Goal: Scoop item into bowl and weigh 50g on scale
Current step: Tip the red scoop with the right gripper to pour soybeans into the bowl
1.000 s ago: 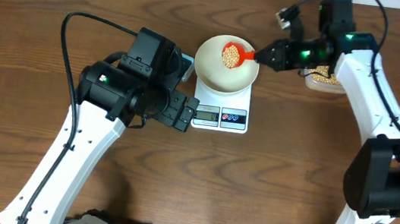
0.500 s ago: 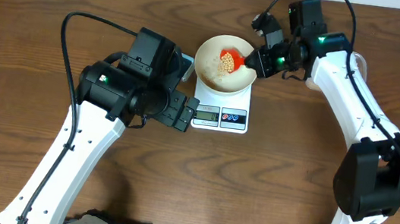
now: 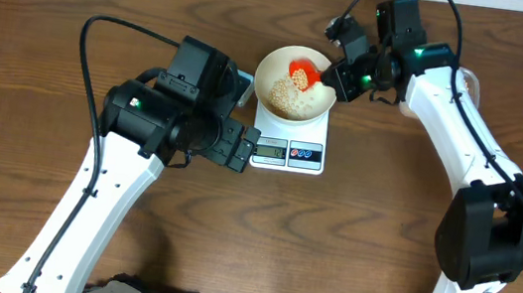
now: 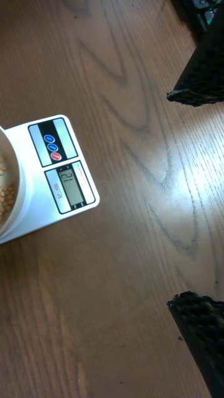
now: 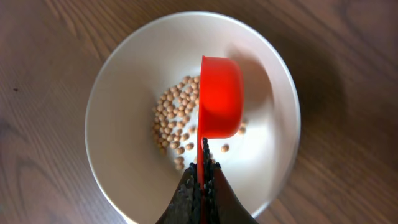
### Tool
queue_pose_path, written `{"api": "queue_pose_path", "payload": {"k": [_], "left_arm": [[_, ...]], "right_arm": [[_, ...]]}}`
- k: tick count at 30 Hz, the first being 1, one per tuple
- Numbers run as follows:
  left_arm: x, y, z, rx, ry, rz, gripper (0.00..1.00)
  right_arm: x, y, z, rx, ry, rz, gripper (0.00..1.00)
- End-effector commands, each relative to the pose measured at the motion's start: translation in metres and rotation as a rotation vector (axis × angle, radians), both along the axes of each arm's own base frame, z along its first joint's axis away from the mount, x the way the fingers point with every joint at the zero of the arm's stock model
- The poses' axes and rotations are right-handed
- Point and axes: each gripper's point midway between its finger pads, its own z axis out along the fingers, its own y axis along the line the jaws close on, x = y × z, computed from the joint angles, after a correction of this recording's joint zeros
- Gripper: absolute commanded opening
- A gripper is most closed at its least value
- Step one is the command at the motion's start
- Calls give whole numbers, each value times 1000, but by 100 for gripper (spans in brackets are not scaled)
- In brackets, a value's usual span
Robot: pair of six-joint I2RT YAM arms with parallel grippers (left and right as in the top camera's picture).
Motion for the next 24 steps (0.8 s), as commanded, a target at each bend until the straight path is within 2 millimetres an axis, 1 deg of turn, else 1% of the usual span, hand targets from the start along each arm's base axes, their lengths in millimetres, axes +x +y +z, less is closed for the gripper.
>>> {"api": "queue_pose_path", "payload": {"k": [1,4,7,9,17,21,24], "left_arm": [[-2,3,-2,15,-2,-9,98],[-2,3,-2,15,-2,-9,98],[-2,3,-2,15,-2,-9,98],[-2,3,-2,15,-2,-9,98],[-2,3,-2,15,-2,-9,98],[-2,3,-2,15,-2,-9,98],[-2,3,-2,15,-2,-9,98]], "right_arm": [[1,11,10,-8,-67,69,1],[2,13,11,-14,-85,80,1],[6,8,12,-43,-104,60,1],[7,4,17,-64,-131,59,1],[3,4,54,-68,-245,96,1],[-1,7,66,-63,-272,107,1],[-4,9,68,-66,-279,119,1]]}}
